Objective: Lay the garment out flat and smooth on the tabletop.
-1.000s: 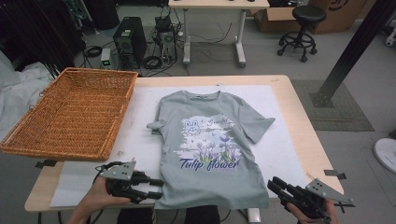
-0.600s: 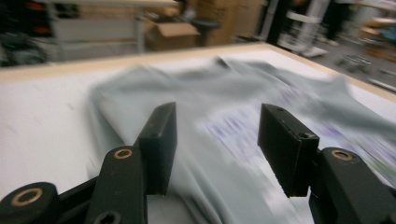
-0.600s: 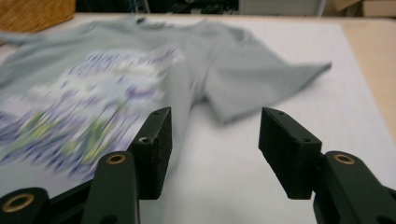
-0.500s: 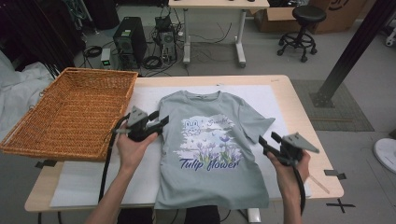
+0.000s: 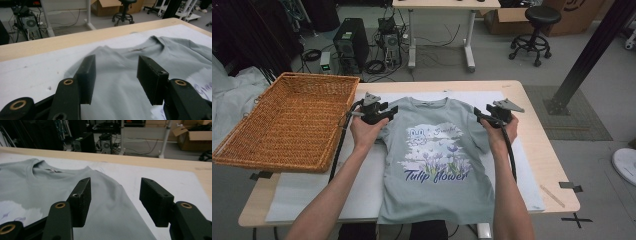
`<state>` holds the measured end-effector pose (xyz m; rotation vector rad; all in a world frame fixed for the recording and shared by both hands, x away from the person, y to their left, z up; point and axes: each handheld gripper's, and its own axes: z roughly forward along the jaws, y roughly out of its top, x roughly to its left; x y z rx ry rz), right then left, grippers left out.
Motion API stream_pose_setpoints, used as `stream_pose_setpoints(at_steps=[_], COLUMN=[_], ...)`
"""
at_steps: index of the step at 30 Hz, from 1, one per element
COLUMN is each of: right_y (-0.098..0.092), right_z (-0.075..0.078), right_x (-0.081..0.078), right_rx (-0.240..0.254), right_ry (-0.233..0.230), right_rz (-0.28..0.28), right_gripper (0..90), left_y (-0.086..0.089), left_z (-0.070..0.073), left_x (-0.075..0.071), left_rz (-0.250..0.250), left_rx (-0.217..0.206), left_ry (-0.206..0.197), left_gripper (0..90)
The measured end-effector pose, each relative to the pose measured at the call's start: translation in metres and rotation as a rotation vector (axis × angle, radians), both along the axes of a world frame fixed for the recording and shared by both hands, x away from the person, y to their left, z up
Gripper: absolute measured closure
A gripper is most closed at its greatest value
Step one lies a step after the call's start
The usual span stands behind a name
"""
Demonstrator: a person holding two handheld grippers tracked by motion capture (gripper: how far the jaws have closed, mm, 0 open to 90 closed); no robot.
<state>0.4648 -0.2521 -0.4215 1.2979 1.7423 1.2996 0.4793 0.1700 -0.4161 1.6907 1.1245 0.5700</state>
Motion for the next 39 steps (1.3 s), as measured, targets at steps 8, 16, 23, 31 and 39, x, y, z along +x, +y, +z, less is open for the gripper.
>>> stream_pose_setpoints(at_steps=[8,16,23,31,39], right_y=[0.012,0.004,0.012,0.006,-0.007], right_z=[-0.021,-0.039,-0.043,-0.029,-0.032], right_x=[0.052,0.066,0.069,0.083,0.098], right_rx=[-0.021,-0.035,-0.121,-0.215,-0.246], right_ry=[0.108,0.172,0.174,0.161,0.224], right_rz=[-0.048,-0.104,-0.013,-0.060,-0.116], right_gripper=[45.2,40.8,71.9,87.3,79.1], left_y=[0.010,0.010,0.008,0.010,0.009], left_z=[-0.008,-0.036,-0.045,-0.035,-0.046], left_x=[0.042,0.066,0.066,0.077,0.092], left_rz=[0.066,0.002,-0.052,-0.051,0.016], left_rx=[0.025,0.037,0.129,0.141,0.176], left_ry=[0.035,0.116,0.113,0.031,0.090], left_gripper=[50.0,47.7,65.4,86.0,75.7])
